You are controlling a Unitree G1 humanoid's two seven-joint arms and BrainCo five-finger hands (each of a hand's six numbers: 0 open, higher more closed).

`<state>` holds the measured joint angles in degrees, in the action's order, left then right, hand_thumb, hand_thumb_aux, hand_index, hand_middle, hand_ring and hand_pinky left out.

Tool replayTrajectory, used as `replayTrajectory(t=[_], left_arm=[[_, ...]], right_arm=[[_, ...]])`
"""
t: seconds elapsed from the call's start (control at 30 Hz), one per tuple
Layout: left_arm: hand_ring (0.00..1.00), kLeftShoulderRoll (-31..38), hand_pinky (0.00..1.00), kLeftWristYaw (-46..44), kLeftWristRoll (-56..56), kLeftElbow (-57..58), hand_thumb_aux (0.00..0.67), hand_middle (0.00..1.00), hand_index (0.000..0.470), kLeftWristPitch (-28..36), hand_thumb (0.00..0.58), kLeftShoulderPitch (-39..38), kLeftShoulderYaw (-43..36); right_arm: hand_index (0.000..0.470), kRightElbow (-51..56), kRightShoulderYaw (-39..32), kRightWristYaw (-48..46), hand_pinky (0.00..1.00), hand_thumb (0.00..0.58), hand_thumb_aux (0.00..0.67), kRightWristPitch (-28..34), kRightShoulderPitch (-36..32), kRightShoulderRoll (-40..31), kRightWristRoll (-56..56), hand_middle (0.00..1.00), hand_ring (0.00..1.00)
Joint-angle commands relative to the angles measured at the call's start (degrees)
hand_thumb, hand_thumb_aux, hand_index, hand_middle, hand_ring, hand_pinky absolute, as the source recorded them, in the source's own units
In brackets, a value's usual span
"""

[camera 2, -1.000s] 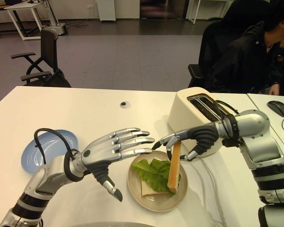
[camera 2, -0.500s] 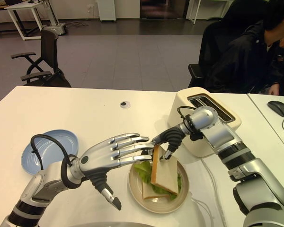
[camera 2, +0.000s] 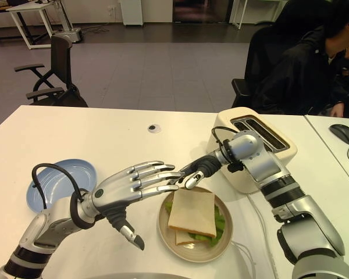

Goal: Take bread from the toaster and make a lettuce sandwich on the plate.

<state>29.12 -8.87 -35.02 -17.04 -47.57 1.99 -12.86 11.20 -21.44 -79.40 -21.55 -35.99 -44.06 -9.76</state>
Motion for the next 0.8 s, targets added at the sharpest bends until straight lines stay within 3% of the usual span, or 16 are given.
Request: replayTrajectory(t=[0.03, 0.07, 0.1, 0.13, 0.17, 0.2, 0.23, 0.33, 0.43, 0.63, 0.8], left_arm=[[0.0, 3.6, 0.0, -4.8, 5.1, 1.7, 0.024, 0.0, 0.017, 1.1, 0.04, -1.0, -1.5], [0.0, 4.7, 0.0, -6.2, 7.3, 1.9, 0.223, 0.0, 0.157, 1.3, 0.322, -1.0, -1.4], [0.0, 6.2, 0.0, -7.8, 10.0, 1.8, 0.378, 0.0, 0.265, 1.6, 0.47, -0.7, -1.3], [0.05, 7.7, 0.05, -9.4, 13.0, 2.0, 0.67, 0.05, 0.47, 1.9, 0.58, -0.6, -1.1], [0.53, 9.5, 0.53, -11.6, 16.4, 2.5, 0.67, 0.53, 0.47, 2.1, 0.58, -0.3, -1.4], [0.91, 11.3, 0.91, -13.8, 19.2, 3.1, 0.67, 0.91, 0.47, 2.4, 0.58, -0.4, -2.0], [1.0, 13.1, 1.0, -16.4, 21.9, 3.9, 0.67, 1.0, 0.47, 2.3, 0.58, -0.2, -3.1], [1.0, 17.5, 1.0, -24.8, 27.2, 4.2, 0.67, 1.0, 0.47, 3.6, 0.58, -1.0, -7.3], [1.0, 19.1, 1.0, -30.0, 30.0, 3.1, 0.67, 1.0, 0.47, 5.2, 0.58, -2.1, -9.9], [1.0, 16.9, 1.0, -36.2, 23.7, 3.6, 0.67, 1.0, 0.47, 10.0, 0.58, -3.0, -16.3], [1.0, 12.8, 1.0, -37.6, 15.4, 7.4, 0.67, 1.0, 0.47, 11.8, 0.58, -1.3, -20.5]], right_arm=[[0.0, -2.7, 14.8, 10.4, 0.0, 0.0, 0.0, -6.7, 8.0, -6.2, 0.9, 0.0, 0.0], [0.0, -5.2, 18.4, 9.9, 0.0, 0.0, 0.0, -7.6, 13.6, -8.7, -1.6, 0.0, 0.0], [0.042, -7.6, 20.9, 7.6, 0.0, 0.1, 0.06, -8.6, 20.5, -11.8, -3.9, 0.0, 0.0], [0.319, -9.4, 22.2, 4.5, 0.2, 0.52, 0.455, -9.6, 27.8, -15.2, -5.5, 0.2, 0.2], [0.47, -10.6, 23.3, 2.1, 0.98, 0.58, 0.67, -10.2, 33.9, -17.6, -6.6, 0.98, 0.98], [0.47, -10.3, 24.1, 1.3, 1.0, 0.58, 0.67, -10.8, 37.5, -19.4, -5.3, 1.0, 1.0], [0.47, -10.0, 25.4, 1.3, 1.0, 0.58, 0.67, -11.2, 40.6, -20.9, -3.5, 1.0, 1.0], [0.47, -12.0, 31.0, -0.6, 1.0, 0.58, 0.67, -10.3, 47.2, -24.7, -4.9, 1.0, 1.0], [0.47, -14.3, 31.7, -1.8, 1.0, 0.58, 0.67, -9.5, 50.2, -26.5, -4.2, 1.0, 1.0], [0.47, -17.3, 21.2, -2.3, 1.0, 0.58, 0.67, -8.9, 52.2, -25.0, 3.6, 1.0, 1.0], [0.47, -15.3, 13.4, 0.9, 1.0, 0.58, 0.67, -8.5, 48.1, -21.6, 12.1, 1.0, 1.0]])
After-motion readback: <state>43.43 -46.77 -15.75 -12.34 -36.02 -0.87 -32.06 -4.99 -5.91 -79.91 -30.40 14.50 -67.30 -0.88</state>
